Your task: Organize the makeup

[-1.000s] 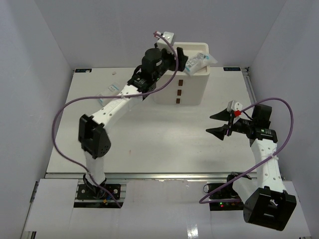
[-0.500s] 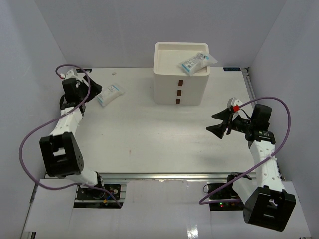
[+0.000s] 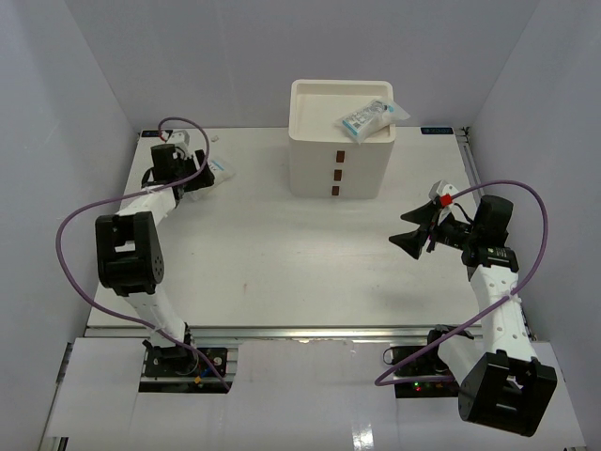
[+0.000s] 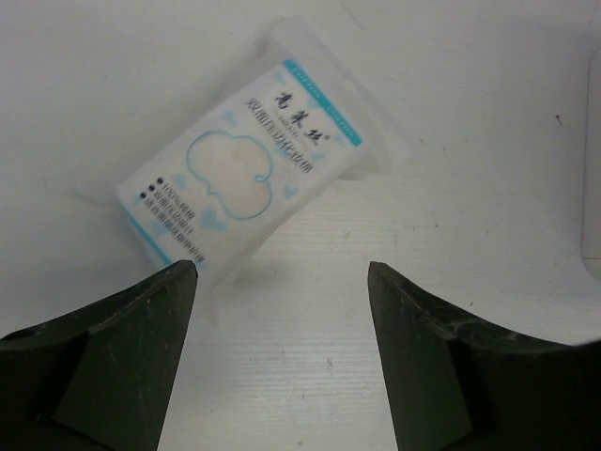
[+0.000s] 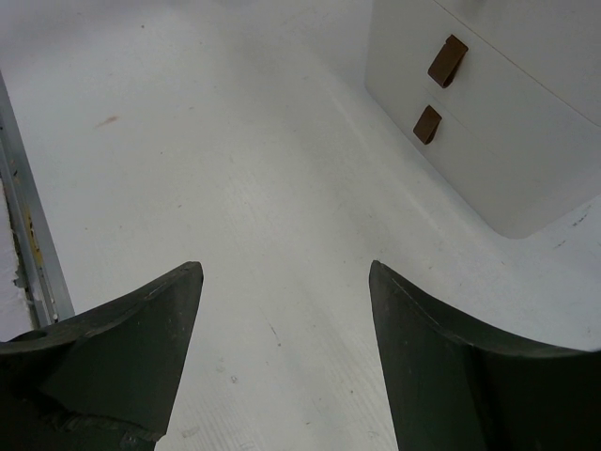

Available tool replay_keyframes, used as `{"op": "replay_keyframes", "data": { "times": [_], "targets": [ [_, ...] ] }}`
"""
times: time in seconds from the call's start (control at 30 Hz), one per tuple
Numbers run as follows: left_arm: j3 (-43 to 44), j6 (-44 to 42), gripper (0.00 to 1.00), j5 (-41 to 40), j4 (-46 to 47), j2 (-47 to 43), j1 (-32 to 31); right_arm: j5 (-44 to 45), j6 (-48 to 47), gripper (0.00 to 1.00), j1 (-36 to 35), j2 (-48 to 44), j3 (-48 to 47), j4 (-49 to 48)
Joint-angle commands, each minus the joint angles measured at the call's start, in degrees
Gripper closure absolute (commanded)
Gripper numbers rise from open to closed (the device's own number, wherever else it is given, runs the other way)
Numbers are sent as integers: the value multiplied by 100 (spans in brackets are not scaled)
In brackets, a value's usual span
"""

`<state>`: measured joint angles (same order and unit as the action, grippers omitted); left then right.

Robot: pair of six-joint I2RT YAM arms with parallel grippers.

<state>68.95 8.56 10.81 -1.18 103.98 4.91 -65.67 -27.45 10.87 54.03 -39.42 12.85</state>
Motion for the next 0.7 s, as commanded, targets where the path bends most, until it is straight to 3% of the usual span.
{"op": "replay_keyframes", "data": {
  "times": [0.0, 0.13, 0.33, 0.4, 0.57, 0.67],
  "targets": [
    [-18, -1330, 15, -828, 726, -207, -568, -24, 48, 22, 29, 27, 40, -195],
    [217, -2147, 15, -1096, 709, 166, -837, -45, 44, 21, 20, 29, 40, -192],
    [739, -2550, 19, -1790, 435, 731, -886, -60, 12, 21, 29, 41, 48, -177],
    [896, -2659, 24, -1881, 335, 847, -887, -69, 12, 21, 21, 47, 40, -177],
    [1077, -2755, 24, -1855, 197, 1106, -895, -69, 3, 21, 29, 64, 40, -168],
    [1119, -2753, 35, -1859, 144, 1262, -913, -61, 3, 21, 29, 64, 40, -168]
  ]
}}
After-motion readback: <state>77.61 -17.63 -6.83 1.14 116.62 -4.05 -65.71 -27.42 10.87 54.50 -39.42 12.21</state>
